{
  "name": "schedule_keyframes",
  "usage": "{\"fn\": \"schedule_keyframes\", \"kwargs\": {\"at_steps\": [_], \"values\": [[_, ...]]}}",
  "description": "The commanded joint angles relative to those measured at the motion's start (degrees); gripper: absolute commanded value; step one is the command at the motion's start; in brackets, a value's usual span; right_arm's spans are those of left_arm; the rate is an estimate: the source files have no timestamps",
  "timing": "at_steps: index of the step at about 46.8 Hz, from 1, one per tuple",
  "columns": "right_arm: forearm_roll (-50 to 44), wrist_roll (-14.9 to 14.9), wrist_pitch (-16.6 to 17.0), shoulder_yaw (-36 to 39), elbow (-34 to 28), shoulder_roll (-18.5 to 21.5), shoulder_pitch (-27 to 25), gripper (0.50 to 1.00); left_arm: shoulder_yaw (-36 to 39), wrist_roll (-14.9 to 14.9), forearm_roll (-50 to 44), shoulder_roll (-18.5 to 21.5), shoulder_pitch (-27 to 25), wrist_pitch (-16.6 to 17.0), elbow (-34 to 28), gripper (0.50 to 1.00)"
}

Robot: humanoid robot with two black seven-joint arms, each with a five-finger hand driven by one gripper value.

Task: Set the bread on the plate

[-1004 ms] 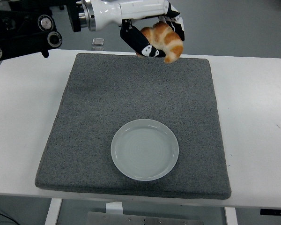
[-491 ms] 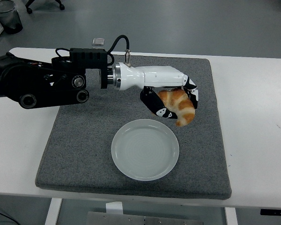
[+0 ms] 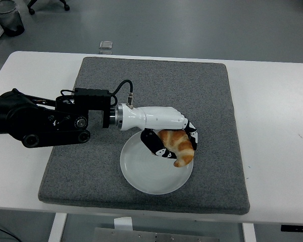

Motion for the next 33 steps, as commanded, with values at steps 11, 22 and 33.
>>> {"fn": "schedule_keyframes", "kwargs": {"at_steps": [11, 22, 33], "values": [[0.00, 0.00, 0.06, 0.00, 0.00, 0.00, 0.00, 0.940, 0.17, -0.08, 3.34, 0.43, 3.90, 1.46, 0.95, 0.500], [0.00, 0.00, 0.06, 0.00, 0.00, 0.00, 0.00, 0.938, 0.00, -0.17, 4.57, 0.35, 7.07, 1.81, 3.15, 0.500], [0.00, 0.00, 0.06, -0.09, 0.00, 0.00, 0.00, 0.938, -0.09, -0.17, 4.66, 0.44, 8.03, 2.87, 3.24, 0.500]]}}
